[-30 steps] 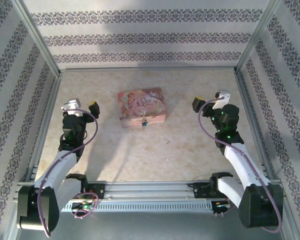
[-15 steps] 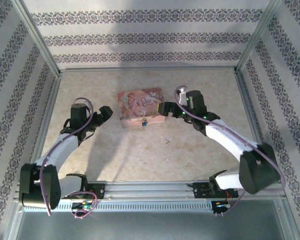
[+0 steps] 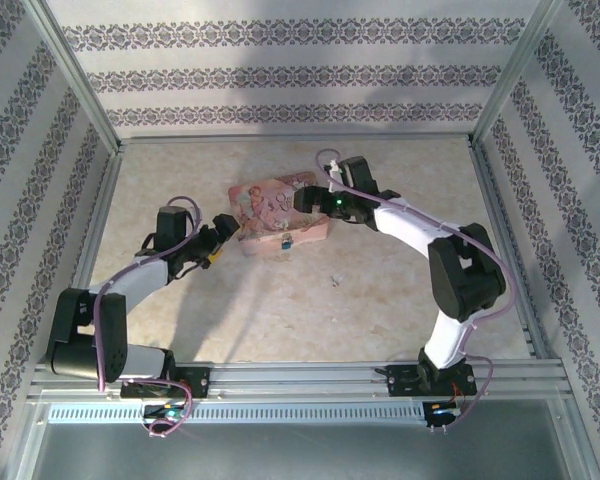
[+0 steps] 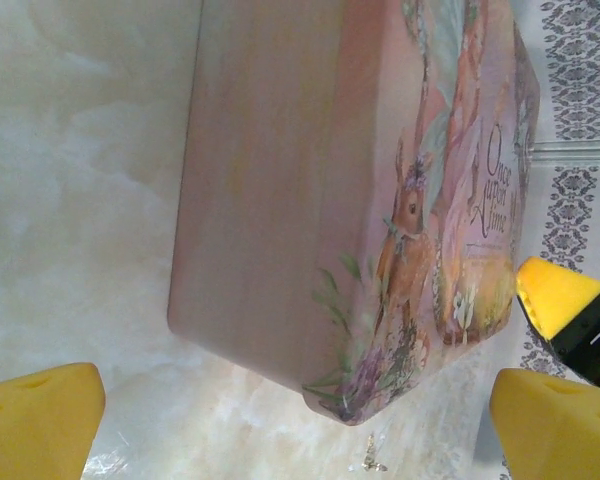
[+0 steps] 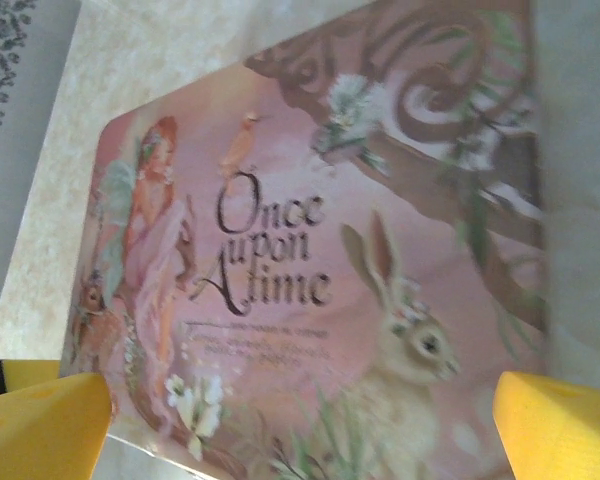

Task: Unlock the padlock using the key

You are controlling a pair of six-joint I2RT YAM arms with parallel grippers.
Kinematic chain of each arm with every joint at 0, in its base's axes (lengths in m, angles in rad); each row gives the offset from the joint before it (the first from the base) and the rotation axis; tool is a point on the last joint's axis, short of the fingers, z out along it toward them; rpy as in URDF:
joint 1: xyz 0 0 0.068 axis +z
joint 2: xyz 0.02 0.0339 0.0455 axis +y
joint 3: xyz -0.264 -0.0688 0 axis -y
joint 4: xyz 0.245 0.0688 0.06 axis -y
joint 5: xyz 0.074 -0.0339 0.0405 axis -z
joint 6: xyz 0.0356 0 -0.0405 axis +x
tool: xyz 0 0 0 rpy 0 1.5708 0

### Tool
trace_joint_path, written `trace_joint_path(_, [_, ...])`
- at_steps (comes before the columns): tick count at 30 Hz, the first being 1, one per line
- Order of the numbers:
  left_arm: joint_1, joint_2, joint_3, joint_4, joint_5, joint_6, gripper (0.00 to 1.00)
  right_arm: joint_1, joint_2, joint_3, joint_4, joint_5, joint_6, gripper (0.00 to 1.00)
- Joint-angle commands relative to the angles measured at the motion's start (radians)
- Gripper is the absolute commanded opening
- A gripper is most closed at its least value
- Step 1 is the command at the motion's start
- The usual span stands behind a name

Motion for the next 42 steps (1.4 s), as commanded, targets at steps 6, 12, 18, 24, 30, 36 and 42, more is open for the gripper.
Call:
trace_joint_path(6, [-0.009, -0.114, 0.072, -0.147, -0.099, 0.078, 0.99, 0.028, 0.135, 0.191, -0.07, -0.049, -0.033, 0.98])
trace_joint_path(12, [-0.012, -0.171, 0.095, -0.214, -0.112, 0.104, 0.99, 0.005, 0.083, 0.197, -0.105, -0.012, -0.086, 0.98])
trace_joint_path(18, [-0.061, -0.206, 0.108, -0.21, -0.126, 0.103, 0.99, -0.021, -0.144, 0.049, -0.213, 0.087, -0.146, 0.99])
trace_joint_path(24, [-0.088, -0.232, 0.113, -0.21, -0.18, 0.101, 0.99, 0.049, -0.362, -0.132, -0.433, 0.212, -0.196, 0.98])
trace_joint_path(30, [-0.09, -0.222, 0.132, -0.198, -0.203, 0.106, 0.99, 0.169, -0.412, -0.211, -0.643, 0.33, -0.292, 0.97])
trace_joint_path(36, [-0.09, -0.204, 0.134, -0.186, -0.216, 0.107, 0.99, 0.194, -0.331, -0.199, -0.724, 0.355, -0.396, 0.8])
trace_joint_path(42, [-0.089, -0.209, 0.123, -0.19, -0.226, 0.106, 0.99, 0.196, -0.225, -0.17, -0.731, 0.299, -0.47, 0.65])
